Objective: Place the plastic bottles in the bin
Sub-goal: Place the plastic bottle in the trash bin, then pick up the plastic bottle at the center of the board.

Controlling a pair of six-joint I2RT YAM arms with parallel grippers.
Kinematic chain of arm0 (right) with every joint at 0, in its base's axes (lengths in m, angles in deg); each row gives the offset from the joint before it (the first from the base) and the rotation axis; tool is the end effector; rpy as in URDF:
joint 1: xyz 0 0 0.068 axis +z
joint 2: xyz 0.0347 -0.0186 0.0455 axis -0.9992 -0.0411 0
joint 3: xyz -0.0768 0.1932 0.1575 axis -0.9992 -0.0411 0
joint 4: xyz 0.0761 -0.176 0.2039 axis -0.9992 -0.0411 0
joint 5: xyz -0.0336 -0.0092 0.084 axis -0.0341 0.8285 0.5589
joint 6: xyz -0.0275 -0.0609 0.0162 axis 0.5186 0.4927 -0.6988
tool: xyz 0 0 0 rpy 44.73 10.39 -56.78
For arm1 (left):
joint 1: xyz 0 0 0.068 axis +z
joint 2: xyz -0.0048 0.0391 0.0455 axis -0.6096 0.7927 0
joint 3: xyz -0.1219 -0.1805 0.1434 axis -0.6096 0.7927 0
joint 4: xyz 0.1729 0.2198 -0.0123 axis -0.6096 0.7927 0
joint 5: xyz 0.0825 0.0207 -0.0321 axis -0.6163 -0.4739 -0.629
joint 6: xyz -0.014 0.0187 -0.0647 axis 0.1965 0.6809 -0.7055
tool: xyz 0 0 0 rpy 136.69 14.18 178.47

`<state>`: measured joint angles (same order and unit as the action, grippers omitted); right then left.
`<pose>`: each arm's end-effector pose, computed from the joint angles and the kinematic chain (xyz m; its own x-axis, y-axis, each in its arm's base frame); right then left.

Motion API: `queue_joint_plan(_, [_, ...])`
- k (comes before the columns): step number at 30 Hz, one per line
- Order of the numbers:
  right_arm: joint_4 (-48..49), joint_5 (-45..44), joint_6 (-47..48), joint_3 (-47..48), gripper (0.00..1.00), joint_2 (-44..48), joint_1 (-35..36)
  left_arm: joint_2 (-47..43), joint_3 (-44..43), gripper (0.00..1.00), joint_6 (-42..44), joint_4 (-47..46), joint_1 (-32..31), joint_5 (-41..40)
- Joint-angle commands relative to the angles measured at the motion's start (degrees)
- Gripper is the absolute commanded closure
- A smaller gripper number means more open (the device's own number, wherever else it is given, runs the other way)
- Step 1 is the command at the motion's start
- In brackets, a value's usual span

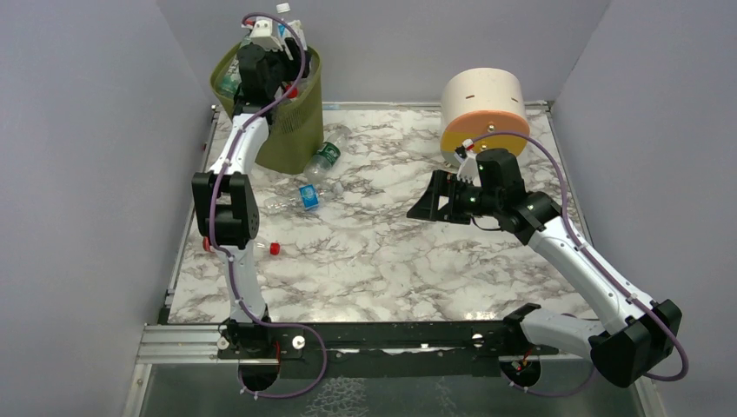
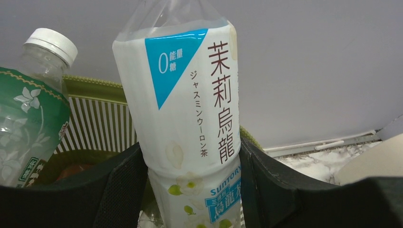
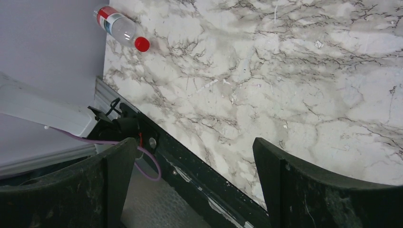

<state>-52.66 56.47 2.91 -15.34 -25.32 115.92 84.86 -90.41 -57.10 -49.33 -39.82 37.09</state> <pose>0.2342 0.1514 0.3022 -0.8427 0.1253 -0.5236 -0.2978 0.7018 0.6472 0.5425 -0.0331 0.3548 0.0013 -0.2491 -0.9685 0.2590 0.9355 -0.2403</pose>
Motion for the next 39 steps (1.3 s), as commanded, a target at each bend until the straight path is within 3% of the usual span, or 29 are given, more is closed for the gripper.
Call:
queue_joint_plan(1, [1.6, 2.3, -0.2, 0.3, 0.05, 0.6, -0.2, -4.0, 2.0, 0.36, 4.3, 4.8, 0.4, 3.0])
queue_joint_plan(5, [1.5, 2.7, -0.4, 0.6, 0.05, 0.9, -0.3, -5.5, 1.9, 0.19, 4.4, 7.4, 0.4, 4.2])
queue_joint_plan(7, [1.4, 2.8, -0.5, 0.5, 0.05, 1.2, -0.2, -6.5, 1.6, 0.02, 4.4, 8.6, 0.5, 4.3])
queue_joint_plan(8, [1.4, 2.9, -0.6, 0.5, 0.05, 1.4, -0.3, -7.1, 1.4, 0.01, 4.5, 9.2, 0.5, 4.4])
queue_joint_plan(24, [1.8, 4.4, -2.2, -1.1, 0.05, 4.1, -0.3, -21.7, 4.9, 0.01, 1.6, 17.0, 0.5, 2.5])
queue_joint_plan(39, [9.3, 7.1, -3.9, -3.7, 0.05, -0.3, -0.2, -47.1, 29.7, 0.01, -5.7, 28.0, 0.5, 9.4])
